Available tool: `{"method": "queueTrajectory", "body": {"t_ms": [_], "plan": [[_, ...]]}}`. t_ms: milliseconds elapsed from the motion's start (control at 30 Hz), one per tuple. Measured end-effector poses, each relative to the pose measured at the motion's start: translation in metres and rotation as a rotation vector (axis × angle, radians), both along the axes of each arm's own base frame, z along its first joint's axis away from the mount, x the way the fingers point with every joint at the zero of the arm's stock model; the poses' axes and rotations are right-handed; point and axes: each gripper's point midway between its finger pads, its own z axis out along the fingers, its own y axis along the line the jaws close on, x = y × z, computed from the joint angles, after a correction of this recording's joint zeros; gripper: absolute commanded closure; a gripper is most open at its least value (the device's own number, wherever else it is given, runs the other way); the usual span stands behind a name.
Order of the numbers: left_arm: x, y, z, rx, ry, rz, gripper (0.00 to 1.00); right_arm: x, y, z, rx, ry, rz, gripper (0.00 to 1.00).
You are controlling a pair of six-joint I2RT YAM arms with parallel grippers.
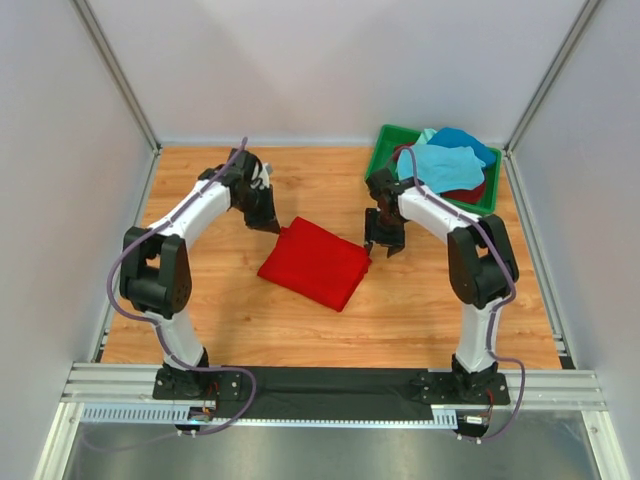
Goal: Fold and stack the t-shirts
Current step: Neatly place the folded tshirt to the corner
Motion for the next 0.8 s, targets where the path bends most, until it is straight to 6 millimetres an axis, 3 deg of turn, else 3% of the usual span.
{"method": "queueTrajectory", "body": {"t_ms": [100, 267, 400, 500, 667, 800], "plan": [[-0.025, -0.008, -0.021, 0.006, 0.055, -0.025, 0.94, -0.011, -0.002, 0.007, 0.025, -0.015, 0.011, 0.34], [-0.053, 0.002, -0.055, 0.045, 0.155, -0.005, 0.95, -0.054, 0.015, 0.002, 0.230, 0.004, -0.037, 0.32], [-0.062, 0.010, -0.062, 0.064, 0.163, 0.028, 0.95, -0.054, 0.041, -0.016, 0.374, 0.036, -0.087, 0.32], [-0.070, 0.018, -0.048, 0.086, 0.125, 0.058, 0.94, -0.037, 0.060, -0.012, 0.456, 0.010, -0.075, 0.32], [-0.067, 0.027, 0.010, 0.075, -0.050, 0.101, 0.91, 0.027, 0.095, -0.004, 0.521, -0.053, -0.015, 0.32], [-0.060, 0.020, 0.037, 0.022, -0.124, 0.097, 0.93, 0.050, 0.094, 0.018, 0.458, -0.096, 0.050, 0.27]]}}
